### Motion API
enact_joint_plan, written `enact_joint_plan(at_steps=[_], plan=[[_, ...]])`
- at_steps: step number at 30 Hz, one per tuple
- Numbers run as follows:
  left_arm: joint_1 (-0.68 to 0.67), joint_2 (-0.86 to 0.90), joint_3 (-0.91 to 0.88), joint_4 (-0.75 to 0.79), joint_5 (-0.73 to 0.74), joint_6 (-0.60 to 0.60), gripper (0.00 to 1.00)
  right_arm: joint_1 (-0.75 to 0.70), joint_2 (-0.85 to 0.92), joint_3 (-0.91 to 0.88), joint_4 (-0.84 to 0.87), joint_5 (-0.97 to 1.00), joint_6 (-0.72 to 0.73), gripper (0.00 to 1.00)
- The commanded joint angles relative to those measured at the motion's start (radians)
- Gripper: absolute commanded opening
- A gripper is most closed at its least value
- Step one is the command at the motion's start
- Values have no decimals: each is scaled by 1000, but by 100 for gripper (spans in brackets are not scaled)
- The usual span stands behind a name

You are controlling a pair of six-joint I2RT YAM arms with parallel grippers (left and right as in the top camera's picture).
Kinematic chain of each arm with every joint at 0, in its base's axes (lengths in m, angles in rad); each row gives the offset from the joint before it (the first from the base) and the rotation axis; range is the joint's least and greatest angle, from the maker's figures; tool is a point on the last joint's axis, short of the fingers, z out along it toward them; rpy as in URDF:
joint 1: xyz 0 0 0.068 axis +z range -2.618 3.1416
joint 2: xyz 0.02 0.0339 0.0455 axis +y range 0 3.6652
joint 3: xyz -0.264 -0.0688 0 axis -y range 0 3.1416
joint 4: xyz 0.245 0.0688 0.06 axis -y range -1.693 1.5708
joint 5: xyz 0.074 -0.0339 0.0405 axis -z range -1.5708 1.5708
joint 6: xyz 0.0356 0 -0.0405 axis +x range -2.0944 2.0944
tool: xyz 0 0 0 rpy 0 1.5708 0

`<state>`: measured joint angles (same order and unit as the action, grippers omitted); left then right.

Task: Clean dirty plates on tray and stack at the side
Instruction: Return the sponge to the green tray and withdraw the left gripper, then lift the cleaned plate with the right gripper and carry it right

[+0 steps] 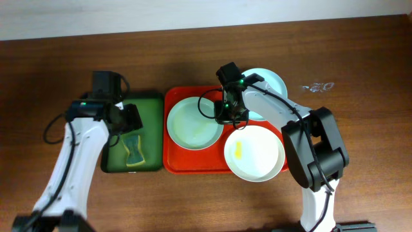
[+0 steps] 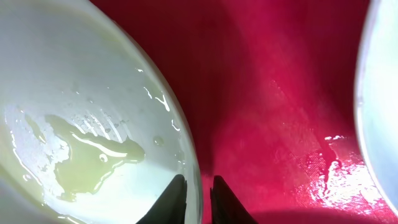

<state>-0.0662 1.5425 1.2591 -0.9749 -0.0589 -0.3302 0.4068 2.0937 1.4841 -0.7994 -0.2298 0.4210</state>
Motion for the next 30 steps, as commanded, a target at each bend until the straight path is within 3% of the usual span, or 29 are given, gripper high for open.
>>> enact_joint_plan(at_steps=[1, 5, 8, 11, 22, 27, 30], plan=[[-1, -206, 58, -89, 85, 2, 99, 7, -10, -5, 1, -5, 7, 24], [-1, -332, 58, -123, 85, 2, 99, 7, -10, -9, -18, 3, 6, 28], [-1, -331, 57, -123, 86, 2, 99, 7, -10, -9, -18, 6, 7, 4], [-1, -331, 57, -123, 86, 2, 99, -7, -20, 5, -71, 5, 6, 4], [-1, -331, 57, -123, 86, 2, 99, -34, -61, 360, -447, 2, 3, 4], [-1, -331, 57, -123, 86, 2, 99, -28, -61, 394, -426, -5, 22, 4], [-1, -331, 57, -123, 86, 2, 99, 17, -60, 394, -300, -5, 87, 4]])
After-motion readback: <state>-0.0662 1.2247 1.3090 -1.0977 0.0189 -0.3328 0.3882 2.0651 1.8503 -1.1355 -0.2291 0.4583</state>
